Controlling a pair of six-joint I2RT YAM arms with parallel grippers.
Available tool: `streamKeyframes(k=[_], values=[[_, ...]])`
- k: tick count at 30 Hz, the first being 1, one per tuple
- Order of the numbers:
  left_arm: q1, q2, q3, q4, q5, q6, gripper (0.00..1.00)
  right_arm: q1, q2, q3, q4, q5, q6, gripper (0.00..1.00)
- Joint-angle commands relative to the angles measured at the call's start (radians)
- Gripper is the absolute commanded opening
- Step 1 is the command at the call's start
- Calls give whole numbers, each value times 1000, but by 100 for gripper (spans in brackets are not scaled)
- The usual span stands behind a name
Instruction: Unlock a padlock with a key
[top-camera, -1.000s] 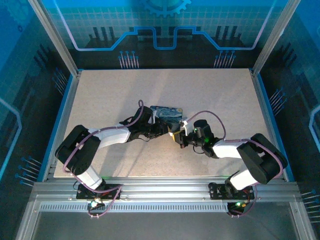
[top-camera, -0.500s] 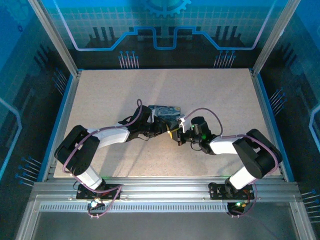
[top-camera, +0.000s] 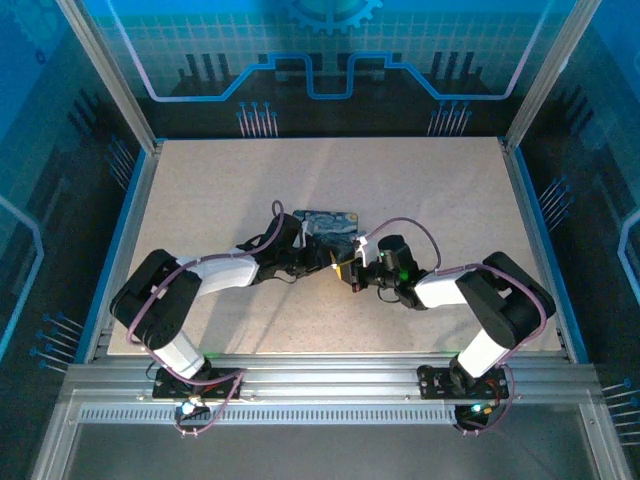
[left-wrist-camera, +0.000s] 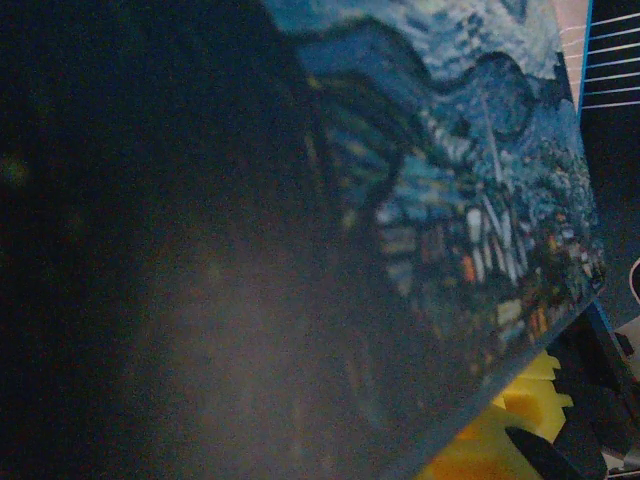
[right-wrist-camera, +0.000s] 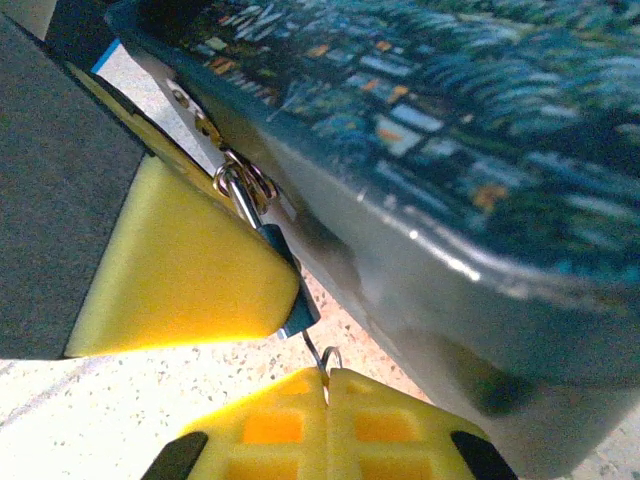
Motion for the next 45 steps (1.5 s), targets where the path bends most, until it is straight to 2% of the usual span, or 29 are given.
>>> streamKeyframes(k=[1,9,20,24,32,45], values=[[-20,36,-27,51,53,2,16,27,15,6,60,5,37,0],[-21,80,-39,86,40,-1,18,46,35,30,-63,58,116,0],[-16,53,-46,66,17,12,37,65,35,-23,-36,91,209,0],[-11,13,-58,43,9,17,44,64,32,-11,-78,87,218,0],[7,-88,-150,65,-6,-31,57,71,16,-39,-23,52,293,0],[14,-97,-277,310,-11,-232,57,109,-49,-24,-57,39,455,0]])
